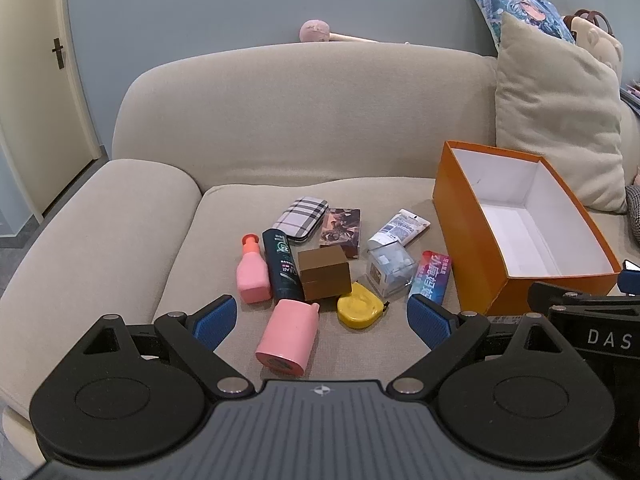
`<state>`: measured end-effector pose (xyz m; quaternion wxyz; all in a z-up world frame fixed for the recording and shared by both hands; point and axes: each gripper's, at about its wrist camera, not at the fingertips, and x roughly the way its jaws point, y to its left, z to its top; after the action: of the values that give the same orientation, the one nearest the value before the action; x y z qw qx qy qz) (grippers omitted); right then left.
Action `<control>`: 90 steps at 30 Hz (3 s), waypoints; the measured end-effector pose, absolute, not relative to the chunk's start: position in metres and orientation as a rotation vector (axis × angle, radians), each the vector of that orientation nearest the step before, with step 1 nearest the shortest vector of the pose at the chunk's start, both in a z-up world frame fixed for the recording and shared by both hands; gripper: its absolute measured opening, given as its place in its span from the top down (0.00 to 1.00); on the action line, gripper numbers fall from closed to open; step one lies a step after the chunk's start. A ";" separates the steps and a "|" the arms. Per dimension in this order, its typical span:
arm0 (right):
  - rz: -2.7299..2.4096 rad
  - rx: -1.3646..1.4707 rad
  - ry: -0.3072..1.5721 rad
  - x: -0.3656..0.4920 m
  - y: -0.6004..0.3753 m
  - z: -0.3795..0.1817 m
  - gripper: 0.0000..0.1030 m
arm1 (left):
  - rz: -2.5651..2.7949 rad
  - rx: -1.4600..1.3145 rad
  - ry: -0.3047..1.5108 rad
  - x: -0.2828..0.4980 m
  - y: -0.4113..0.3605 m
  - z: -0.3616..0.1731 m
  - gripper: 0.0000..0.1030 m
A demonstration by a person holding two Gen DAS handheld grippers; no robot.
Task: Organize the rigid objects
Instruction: 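Grasp the brown cube box with left tool while right tool grasps the clear cube, then carry both cubes into the orange box and open both tools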
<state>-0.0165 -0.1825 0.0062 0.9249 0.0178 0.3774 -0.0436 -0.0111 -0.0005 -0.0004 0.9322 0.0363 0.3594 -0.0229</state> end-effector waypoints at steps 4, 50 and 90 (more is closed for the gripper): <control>-0.091 0.038 0.782 -0.014 -0.182 0.003 0.01 | -0.054 0.054 0.740 -0.010 0.002 -0.002 0.00; 0.335 -0.109 1.031 0.198 -0.123 -0.116 0.55 | -0.113 -0.161 1.228 0.208 0.021 -0.114 0.25; 0.038 0.192 0.893 0.180 -0.318 -0.018 0.53 | -0.511 0.045 0.872 0.214 -0.149 0.011 0.33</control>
<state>0.1803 -0.3183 -0.0176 0.8973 0.0927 0.4312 0.0183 0.2137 -0.1493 0.0115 0.8749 0.0214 0.4174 -0.2448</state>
